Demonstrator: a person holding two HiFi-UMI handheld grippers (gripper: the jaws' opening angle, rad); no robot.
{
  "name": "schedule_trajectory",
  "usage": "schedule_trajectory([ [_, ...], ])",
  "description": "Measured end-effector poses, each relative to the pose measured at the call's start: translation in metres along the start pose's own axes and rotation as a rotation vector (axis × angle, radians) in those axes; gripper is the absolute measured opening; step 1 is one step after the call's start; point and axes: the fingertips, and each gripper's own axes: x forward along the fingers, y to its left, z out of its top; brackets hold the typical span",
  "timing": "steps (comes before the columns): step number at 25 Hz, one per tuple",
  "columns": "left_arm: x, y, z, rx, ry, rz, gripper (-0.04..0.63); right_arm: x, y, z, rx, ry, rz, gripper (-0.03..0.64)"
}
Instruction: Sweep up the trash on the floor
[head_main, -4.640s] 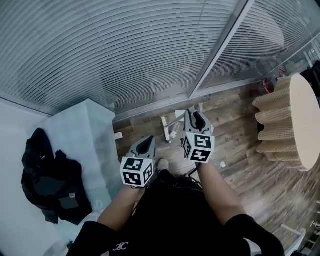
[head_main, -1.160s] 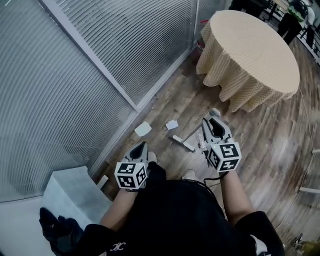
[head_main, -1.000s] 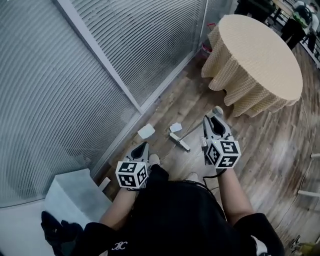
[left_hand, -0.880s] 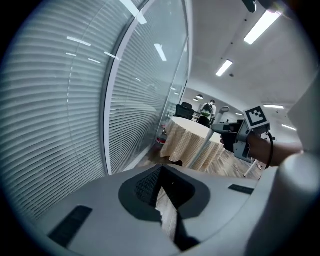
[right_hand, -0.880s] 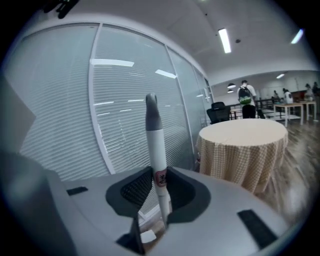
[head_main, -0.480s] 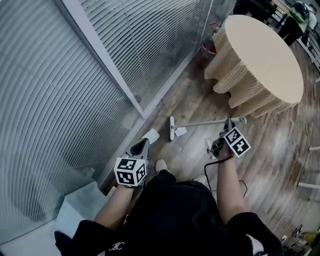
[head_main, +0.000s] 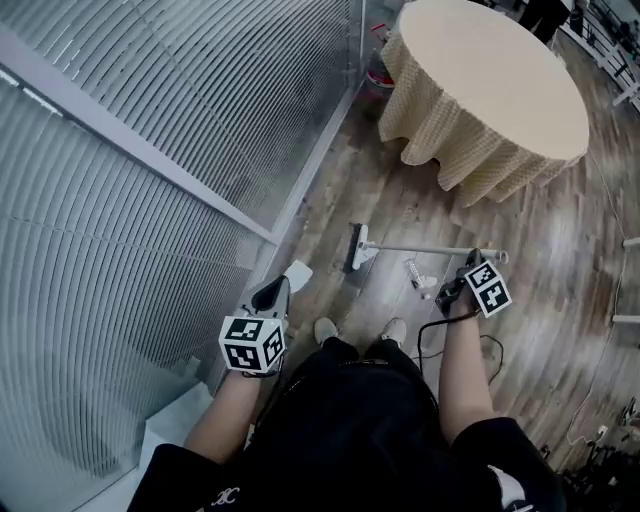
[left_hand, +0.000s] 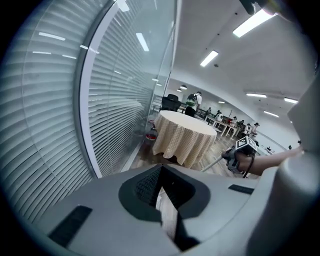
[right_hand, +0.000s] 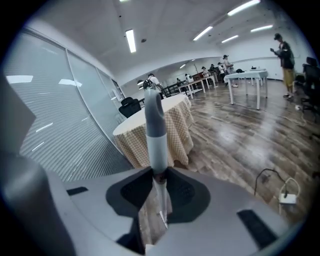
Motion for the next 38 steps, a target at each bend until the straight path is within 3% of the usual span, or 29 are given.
schedule_trajectory([
  [10, 0.042, -0.111, -0.006, 0.063, -0.013, -0.111, -0.003, -0.012, -0.100, 0.059, -0.046, -0.073, -0.043, 0.098],
  [17, 0.043, -0.156, -0.005, 0.078, -0.012, -0.115, -0.003, -0.028, -0.114, 0.090, -0.091, -0.068, 0.016, 0.098],
  [20, 0.040, -0.160, -0.006, 0.069, -0.023, -0.105, -0.003, -0.038, -0.077, 0.083, -0.194, -0.041, 0.141, 0.100],
  [24, 0.028, -0.155, -0.005, 0.049, -0.051, -0.077, -0.003, -0.058, -0.004, 0.065, -0.426, -0.033, 0.328, 0.100],
  [30, -0.004, -0.104, -0.017, -0.029, -0.095, 0.014, -0.003, -0.097, 0.100, 0.020, -0.698, -0.010, 0.564, 0.100],
  [33, -0.028, -0.077, -0.026, -0.088, -0.107, 0.083, -0.003, -0.116, 0.140, -0.002, -0.751, 0.047, 0.657, 0.100],
  [38, -0.063, -0.033, -0.047, -0.174, -0.132, 0.170, -0.003, -0.146, 0.194, -0.045, -0.728, 0.153, 0.775, 0.101],
])
